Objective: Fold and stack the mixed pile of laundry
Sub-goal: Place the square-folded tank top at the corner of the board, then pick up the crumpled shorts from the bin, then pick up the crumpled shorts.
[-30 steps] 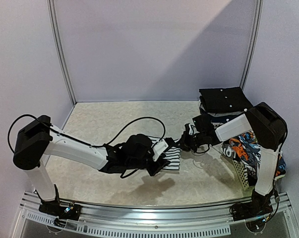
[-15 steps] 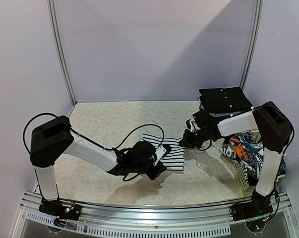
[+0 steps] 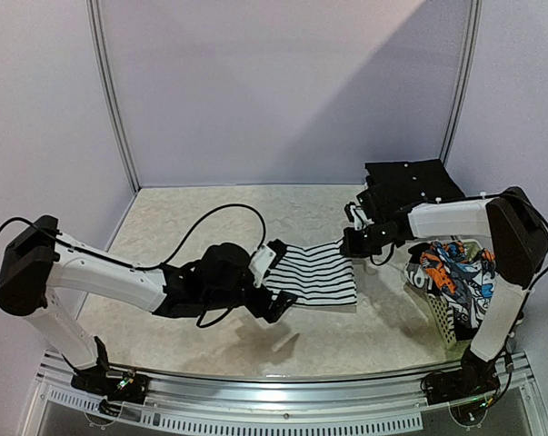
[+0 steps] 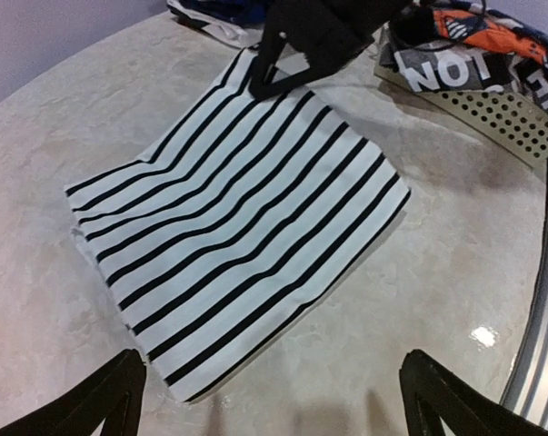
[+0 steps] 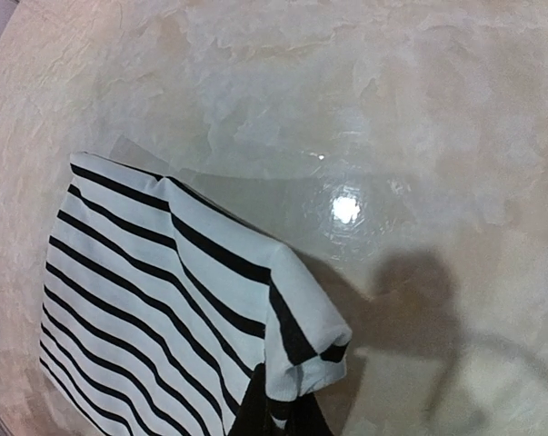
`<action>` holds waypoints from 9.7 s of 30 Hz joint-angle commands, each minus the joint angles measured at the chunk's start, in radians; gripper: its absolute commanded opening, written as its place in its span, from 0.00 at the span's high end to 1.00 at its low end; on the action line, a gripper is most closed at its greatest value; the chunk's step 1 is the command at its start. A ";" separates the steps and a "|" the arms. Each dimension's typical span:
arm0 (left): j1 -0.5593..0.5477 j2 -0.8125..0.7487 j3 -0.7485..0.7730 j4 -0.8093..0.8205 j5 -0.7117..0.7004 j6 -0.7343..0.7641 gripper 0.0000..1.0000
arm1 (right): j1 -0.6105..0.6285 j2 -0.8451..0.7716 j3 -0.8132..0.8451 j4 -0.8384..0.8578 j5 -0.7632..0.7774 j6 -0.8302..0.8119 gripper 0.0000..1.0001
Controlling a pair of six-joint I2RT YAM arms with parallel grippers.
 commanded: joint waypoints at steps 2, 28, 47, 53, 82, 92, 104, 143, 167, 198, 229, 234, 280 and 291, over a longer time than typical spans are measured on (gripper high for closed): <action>-0.002 -0.033 -0.078 -0.026 -0.116 0.004 0.00 | -0.006 -0.068 0.063 -0.103 0.108 -0.168 1.00; 0.000 -0.121 -0.202 -0.005 -0.211 0.024 0.02 | -0.006 -0.155 0.324 -0.257 0.340 -0.538 1.00; 0.000 -0.185 -0.261 -0.005 -0.212 0.003 0.03 | -0.006 -0.198 0.562 -0.359 0.424 -0.633 1.00; -0.003 -0.207 -0.276 -0.009 -0.209 -0.010 0.04 | -0.008 -0.184 0.673 -0.396 0.494 -0.659 1.00; -0.006 -0.158 -0.255 -0.014 -0.197 -0.034 0.04 | -0.303 0.074 0.963 -0.461 0.473 -0.735 1.00; -0.006 -0.122 -0.232 -0.023 -0.194 -0.036 0.04 | -0.354 0.185 0.968 -0.348 0.509 -0.811 1.00; -0.006 -0.098 -0.217 -0.028 -0.202 -0.041 0.05 | -0.410 0.288 0.965 -0.200 0.514 -0.918 1.00; -0.011 -0.034 -0.137 -0.079 -0.192 -0.046 0.04 | -0.528 0.414 0.952 -0.037 0.511 -1.069 0.91; -0.020 -0.199 -0.218 -0.099 -0.272 -0.043 0.02 | -0.293 0.224 0.799 0.035 0.658 -0.972 0.01; -0.011 -0.406 -0.286 -0.157 -0.454 -0.024 0.00 | -0.111 -0.693 -0.119 -0.230 0.357 -0.079 0.01; -0.011 -0.210 -0.187 -0.116 -0.335 -0.064 0.01 | -0.165 -0.630 -0.276 -0.343 0.594 0.089 0.04; -0.011 -0.189 -0.182 -0.109 -0.337 -0.063 0.01 | -0.166 -0.682 -0.224 -0.346 0.536 0.060 0.05; -0.011 -0.194 -0.210 -0.040 -0.306 -0.039 0.01 | 0.027 -0.491 0.543 -0.555 0.638 -0.147 1.00; -0.013 -0.364 -0.233 -0.039 -0.224 0.042 0.02 | 0.366 -0.162 1.128 -0.545 0.697 -0.379 1.00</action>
